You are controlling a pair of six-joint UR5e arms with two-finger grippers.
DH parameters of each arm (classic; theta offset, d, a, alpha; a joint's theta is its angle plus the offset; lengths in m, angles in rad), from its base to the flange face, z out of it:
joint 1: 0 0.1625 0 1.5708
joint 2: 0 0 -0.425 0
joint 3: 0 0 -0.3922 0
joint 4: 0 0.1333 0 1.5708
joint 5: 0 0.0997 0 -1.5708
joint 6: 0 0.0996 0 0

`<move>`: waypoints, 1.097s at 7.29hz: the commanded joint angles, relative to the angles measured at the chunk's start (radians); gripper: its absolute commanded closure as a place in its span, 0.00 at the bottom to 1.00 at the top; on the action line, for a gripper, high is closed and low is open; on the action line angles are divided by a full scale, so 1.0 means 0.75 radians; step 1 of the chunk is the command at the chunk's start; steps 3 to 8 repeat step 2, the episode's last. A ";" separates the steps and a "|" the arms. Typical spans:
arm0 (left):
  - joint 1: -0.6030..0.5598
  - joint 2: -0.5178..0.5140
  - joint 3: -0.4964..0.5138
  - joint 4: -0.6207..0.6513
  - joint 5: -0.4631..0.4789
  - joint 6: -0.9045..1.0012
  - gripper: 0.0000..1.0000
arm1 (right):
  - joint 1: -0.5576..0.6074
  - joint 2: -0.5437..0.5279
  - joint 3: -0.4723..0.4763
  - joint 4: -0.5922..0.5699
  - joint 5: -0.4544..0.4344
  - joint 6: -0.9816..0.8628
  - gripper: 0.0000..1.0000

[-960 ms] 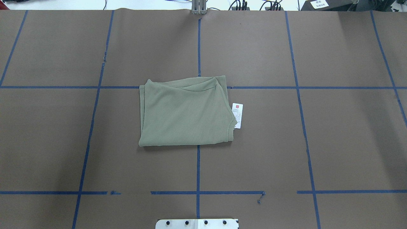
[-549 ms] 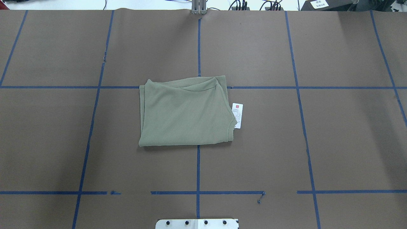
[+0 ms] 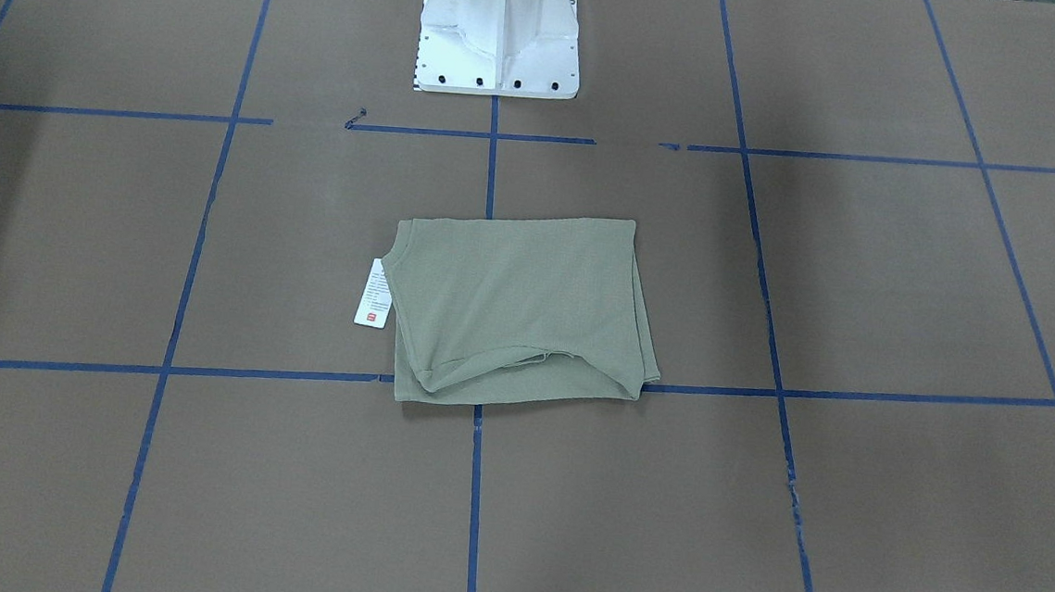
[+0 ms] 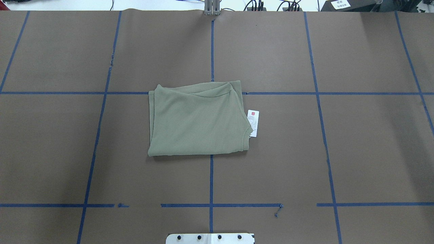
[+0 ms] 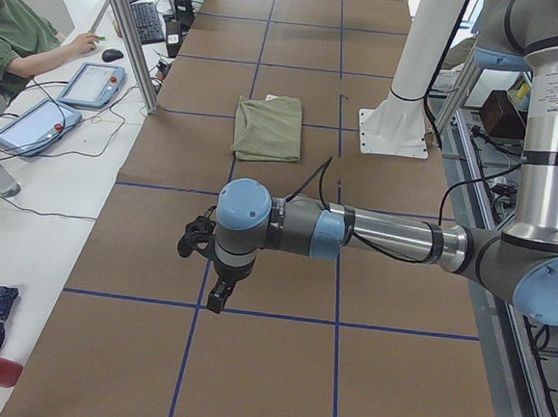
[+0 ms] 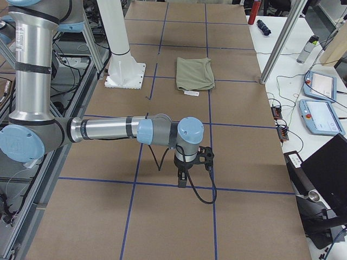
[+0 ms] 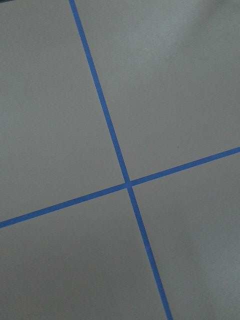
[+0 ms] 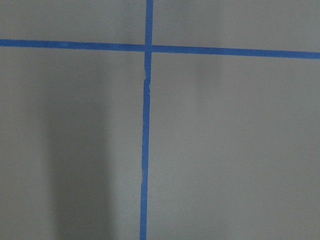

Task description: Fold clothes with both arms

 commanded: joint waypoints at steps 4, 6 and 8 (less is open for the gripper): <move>0.000 0.000 -0.001 -0.002 0.003 0.000 0.00 | 0.000 -0.001 0.000 0.002 -0.002 -0.002 0.00; 0.000 0.000 -0.001 -0.002 0.003 0.000 0.00 | 0.000 -0.001 0.000 0.002 -0.002 -0.002 0.00; 0.000 0.000 -0.001 -0.002 0.003 0.000 0.00 | 0.000 -0.001 0.000 0.002 -0.002 -0.002 0.00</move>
